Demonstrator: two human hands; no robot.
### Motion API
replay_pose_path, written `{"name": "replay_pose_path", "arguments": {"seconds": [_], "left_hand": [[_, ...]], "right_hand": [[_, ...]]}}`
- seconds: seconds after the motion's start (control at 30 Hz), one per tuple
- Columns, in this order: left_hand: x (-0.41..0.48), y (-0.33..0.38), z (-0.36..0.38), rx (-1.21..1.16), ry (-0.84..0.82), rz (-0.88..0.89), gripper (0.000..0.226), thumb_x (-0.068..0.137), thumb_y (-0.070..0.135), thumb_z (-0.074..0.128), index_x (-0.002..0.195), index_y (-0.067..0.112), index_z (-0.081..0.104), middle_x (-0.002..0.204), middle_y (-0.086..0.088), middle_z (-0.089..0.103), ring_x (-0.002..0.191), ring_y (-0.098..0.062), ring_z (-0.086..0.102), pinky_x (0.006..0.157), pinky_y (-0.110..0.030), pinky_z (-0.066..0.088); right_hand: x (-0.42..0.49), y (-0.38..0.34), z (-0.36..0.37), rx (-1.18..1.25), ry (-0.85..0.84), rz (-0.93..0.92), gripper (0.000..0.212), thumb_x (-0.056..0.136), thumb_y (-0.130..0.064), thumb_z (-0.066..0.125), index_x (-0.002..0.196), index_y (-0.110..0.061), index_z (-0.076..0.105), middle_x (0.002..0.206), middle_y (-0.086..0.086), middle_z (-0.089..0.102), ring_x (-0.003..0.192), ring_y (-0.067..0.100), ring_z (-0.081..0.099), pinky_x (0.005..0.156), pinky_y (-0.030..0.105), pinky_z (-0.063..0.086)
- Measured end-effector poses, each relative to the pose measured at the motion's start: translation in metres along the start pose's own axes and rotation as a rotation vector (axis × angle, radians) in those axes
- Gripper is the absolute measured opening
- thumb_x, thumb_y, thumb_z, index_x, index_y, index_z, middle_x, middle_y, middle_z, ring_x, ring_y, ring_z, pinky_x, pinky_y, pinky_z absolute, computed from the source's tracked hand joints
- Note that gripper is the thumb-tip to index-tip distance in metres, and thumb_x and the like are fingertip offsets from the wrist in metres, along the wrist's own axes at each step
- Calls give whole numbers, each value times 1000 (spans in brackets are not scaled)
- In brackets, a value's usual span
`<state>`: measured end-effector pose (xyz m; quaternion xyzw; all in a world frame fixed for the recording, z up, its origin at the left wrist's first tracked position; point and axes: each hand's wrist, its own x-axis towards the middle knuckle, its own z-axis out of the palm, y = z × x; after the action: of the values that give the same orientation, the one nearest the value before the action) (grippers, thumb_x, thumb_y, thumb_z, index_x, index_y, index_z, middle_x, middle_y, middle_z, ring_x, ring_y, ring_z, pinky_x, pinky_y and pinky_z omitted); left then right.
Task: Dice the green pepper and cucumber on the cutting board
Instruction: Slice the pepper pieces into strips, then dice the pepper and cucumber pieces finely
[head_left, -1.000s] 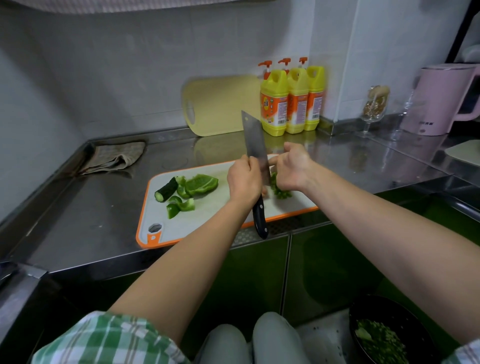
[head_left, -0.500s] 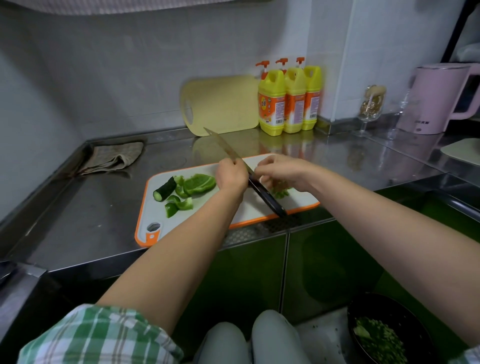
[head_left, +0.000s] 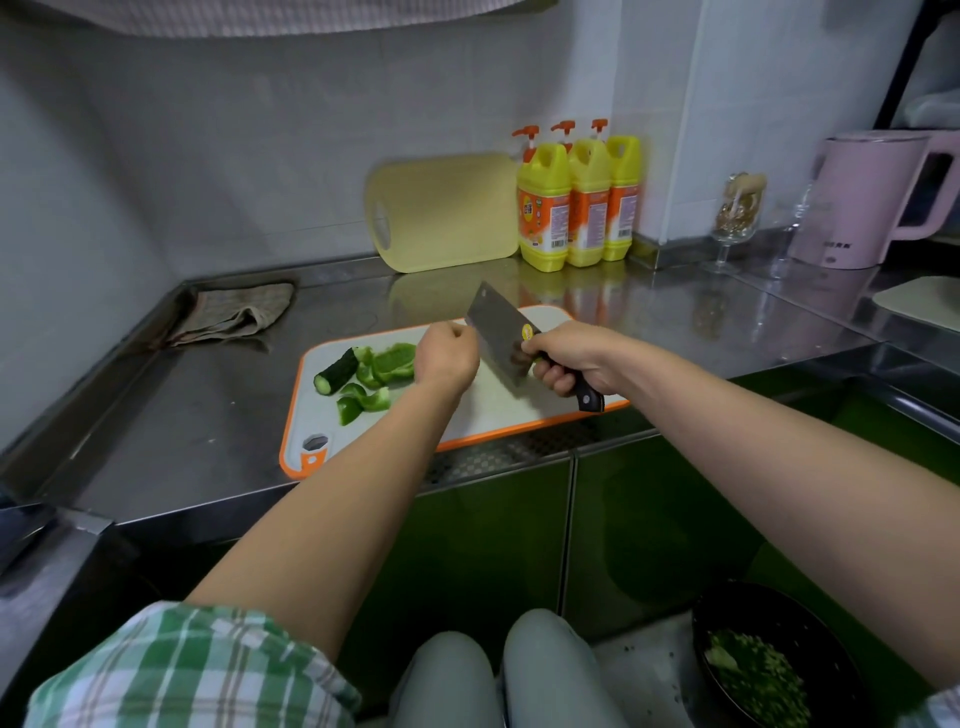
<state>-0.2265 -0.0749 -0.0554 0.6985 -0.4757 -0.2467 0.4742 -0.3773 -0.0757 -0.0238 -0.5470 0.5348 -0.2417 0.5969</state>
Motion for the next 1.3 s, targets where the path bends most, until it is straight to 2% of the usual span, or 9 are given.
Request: {"name": "replay_pose_path", "arguments": {"seconds": [0.13, 0.27, 0.47, 0.57, 0.67, 0.8, 0.93, 1.13, 1.3], "left_hand": [[-6, -7, -5, 86, -10, 33, 18, 86, 20, 46, 72, 18, 58, 74, -6, 53, 69, -24, 44, 62, -39, 47], [-11, -7, -9, 128, -30, 63, 18, 84, 23, 46, 74, 19, 61, 78, -9, 59, 76, -26, 52, 78, -42, 54], [-12, -9, -17, 192, -35, 86, 19, 90, 17, 50, 77, 15, 64, 89, -16, 68, 88, -35, 63, 77, -45, 55], [-10, -14, -25, 253, -19, 111, 23, 88, 16, 49, 81, 9, 71, 88, -6, 67, 90, -32, 63, 78, -42, 55], [-5, -20, -39, 359, 74, 161, 23, 89, 17, 52, 93, 14, 75, 100, -6, 72, 98, -31, 63, 82, -36, 52], [5, -31, -59, 653, 162, 244, 25, 90, 25, 62, 114, 21, 69, 117, -9, 65, 116, -32, 45, 91, -37, 40], [11, -40, -68, 838, 124, 246, 36, 86, 22, 62, 122, 22, 64, 121, -10, 61, 117, -32, 40, 90, -37, 36], [16, -45, -66, 880, 77, 292, 26, 88, 23, 61, 113, 23, 70, 109, -9, 67, 113, -30, 44, 85, -35, 33], [16, -43, -63, 731, 41, 502, 26, 87, 19, 61, 110, 23, 73, 101, -8, 70, 103, -29, 50, 83, -37, 44]], "right_hand": [[3, 12, -5, -16, 57, 52, 25, 99, -5, 36, 75, -14, 36, 60, 1, 28, 25, 3, 23, 29, 11, 17], [3, 11, -14, -4, 158, 3, 29, 102, -6, 33, 74, -14, 35, 60, 2, 29, 25, 4, 23, 30, 12, 17], [3, 7, -6, -43, 75, 57, 25, 101, -8, 37, 77, -13, 38, 61, 1, 31, 26, 4, 23, 29, 11, 18], [4, 4, -5, -70, 171, -11, 29, 102, -7, 33, 74, -13, 37, 60, 3, 31, 38, 9, 25, 32, 13, 18], [1, -3, 0, -60, 133, -84, 24, 102, -10, 37, 79, -13, 37, 60, 4, 33, 38, 8, 27, 32, 14, 20], [1, -10, 17, -272, 123, -135, 12, 100, -8, 39, 92, -3, 45, 61, 11, 46, 44, 17, 38, 37, 19, 29], [4, -11, 29, -442, 94, -101, 27, 97, -4, 28, 80, 4, 48, 57, 16, 50, 42, 23, 46, 37, 21, 40], [14, -16, 26, -705, 165, -84, 23, 93, -6, 38, 73, 3, 47, 56, 15, 55, 43, 25, 55, 44, 28, 47], [17, -18, 28, -813, 174, -92, 21, 90, -5, 41, 76, 4, 54, 58, 15, 59, 45, 27, 57, 49, 30, 51]]}}
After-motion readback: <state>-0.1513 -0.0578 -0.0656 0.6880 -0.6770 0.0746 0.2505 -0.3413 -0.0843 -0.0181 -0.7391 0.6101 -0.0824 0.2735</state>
